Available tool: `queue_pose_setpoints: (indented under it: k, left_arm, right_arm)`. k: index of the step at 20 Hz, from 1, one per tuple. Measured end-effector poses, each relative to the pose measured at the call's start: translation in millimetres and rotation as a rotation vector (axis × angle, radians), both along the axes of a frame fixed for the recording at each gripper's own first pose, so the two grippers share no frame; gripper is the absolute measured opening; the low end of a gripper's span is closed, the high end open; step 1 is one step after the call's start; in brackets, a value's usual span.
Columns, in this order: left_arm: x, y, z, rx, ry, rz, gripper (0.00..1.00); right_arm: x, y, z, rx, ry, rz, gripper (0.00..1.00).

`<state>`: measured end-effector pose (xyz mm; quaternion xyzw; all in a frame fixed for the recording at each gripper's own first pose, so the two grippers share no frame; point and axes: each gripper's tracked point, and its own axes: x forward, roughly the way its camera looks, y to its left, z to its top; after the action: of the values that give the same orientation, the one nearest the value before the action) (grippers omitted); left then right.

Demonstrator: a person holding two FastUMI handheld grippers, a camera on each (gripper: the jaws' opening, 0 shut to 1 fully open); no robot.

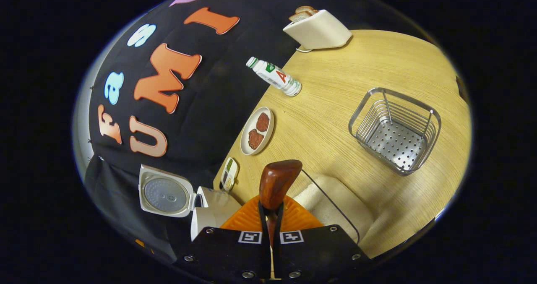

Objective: Close the left gripper, press the button to open the rice cooker; take a wooden spoon from the chopstick holder with the right hand, scoop a spoonful of rice and pour it into the rice cooker, then put the wooden spoon back into the chopstick holder.

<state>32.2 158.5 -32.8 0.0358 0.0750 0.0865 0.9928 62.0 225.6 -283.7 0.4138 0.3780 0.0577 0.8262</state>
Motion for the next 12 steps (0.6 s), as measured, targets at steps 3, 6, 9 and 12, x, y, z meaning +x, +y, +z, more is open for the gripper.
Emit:
queue_pose_setpoints:
  k: [3, 6, 9, 12]
  left_arm:
    - [2, -1, 2, -0.009, -0.006, -0.003, 0.99]
    - [2, 3, 3, -0.013, -0.017, 0.003, 0.99]
    - [3, 6, 4, -0.013, -0.018, 0.006, 0.99]
    - [5, 7, 1, -0.025, -0.021, 0.004, 0.99]
  right_arm:
    - [7, -4, 18, 0.051, -0.007, -0.019, 0.01]
    - [10, -1, 38, 0.095, -0.010, -0.031, 0.01]
    - [12, 13, 60, 0.183, -0.005, -0.029, 0.01]
    - [19, 26, 81, 0.209, -0.029, -0.009, 0.01]
